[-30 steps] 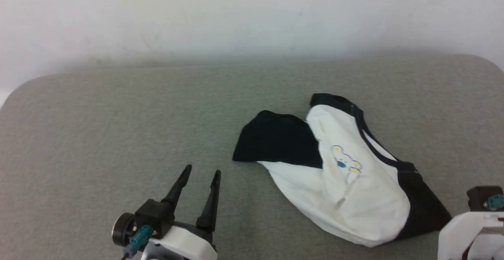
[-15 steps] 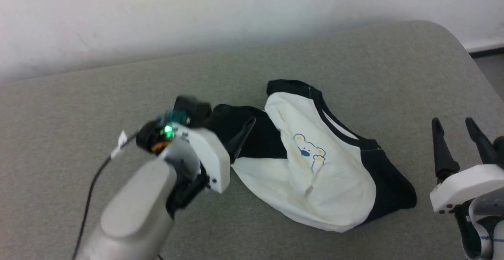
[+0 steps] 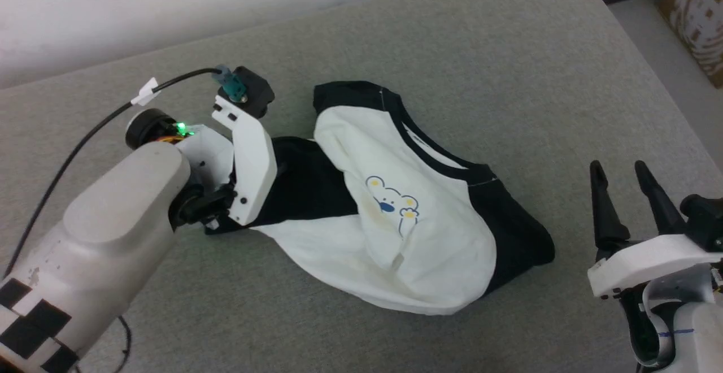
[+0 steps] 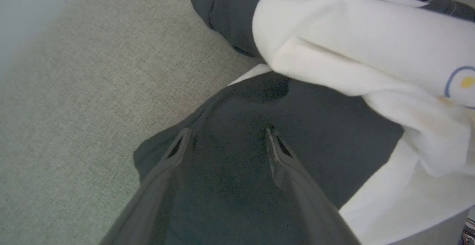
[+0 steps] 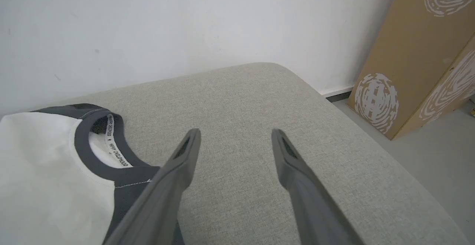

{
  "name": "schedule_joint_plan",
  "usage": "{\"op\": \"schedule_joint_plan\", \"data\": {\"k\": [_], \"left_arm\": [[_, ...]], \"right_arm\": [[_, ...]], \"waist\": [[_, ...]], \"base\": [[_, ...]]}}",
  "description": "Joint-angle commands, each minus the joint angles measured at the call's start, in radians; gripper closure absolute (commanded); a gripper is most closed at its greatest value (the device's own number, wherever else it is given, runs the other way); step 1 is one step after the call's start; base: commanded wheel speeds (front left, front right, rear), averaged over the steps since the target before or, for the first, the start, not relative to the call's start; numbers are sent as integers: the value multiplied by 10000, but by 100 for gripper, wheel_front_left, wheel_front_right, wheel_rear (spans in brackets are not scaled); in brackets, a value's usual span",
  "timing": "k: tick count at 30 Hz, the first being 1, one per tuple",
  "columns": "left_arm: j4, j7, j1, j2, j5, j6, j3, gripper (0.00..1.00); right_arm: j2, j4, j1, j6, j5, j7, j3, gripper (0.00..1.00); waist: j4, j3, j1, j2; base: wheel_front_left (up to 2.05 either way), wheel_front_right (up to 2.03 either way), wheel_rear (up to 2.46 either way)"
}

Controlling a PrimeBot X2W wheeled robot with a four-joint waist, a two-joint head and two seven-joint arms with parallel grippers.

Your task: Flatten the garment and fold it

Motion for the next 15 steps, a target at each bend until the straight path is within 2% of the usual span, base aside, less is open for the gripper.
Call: {"op": "schedule_joint_plan", "data": {"k": [1, 4, 8, 9, 10, 12, 15], "left_arm": [[76, -63, -135, 45, -47, -51, -95, 0], [481, -143, -386, 193, -93, -51, -789, 0], [806, 221, -288, 262, -764, -51, -1644, 0], [818, 308, -264, 295, -974, -51, -1805, 70], [798, 285, -264, 328, -1173, -51, -1904, 100], [857, -62, -340, 395, -1493, -51, -1882, 100], [1245, -1269, -507, 397, -1672, -51, -1446, 100]], "right_arm": [[32, 44, -170, -19, 62, -72, 40, 0], [33, 319, -212, -19, 165, -267, 166, 0], [33, 591, -286, -19, 235, -458, 273, 0], [33, 642, -303, -19, 233, -492, 279, 0], [33, 682, -315, -19, 218, -516, 278, 0], [33, 726, -322, -19, 158, -545, 253, 0], [33, 731, -289, -19, -31, -536, 190, 0]], "waist": [[-533, 537, -2, 0], [-644, 675, -2, 0], [-674, 739, -2, 0], [-651, 734, -2, 0], [-605, 715, -2, 0], [-447, 641, -2, 0], [-103, 370, -2, 0]], "base": [[0, 0, 0], [0, 0, 0], [0, 0, 0], [0, 0, 0], [0, 0, 0], [0, 0, 0], [0, 0, 0]]}}
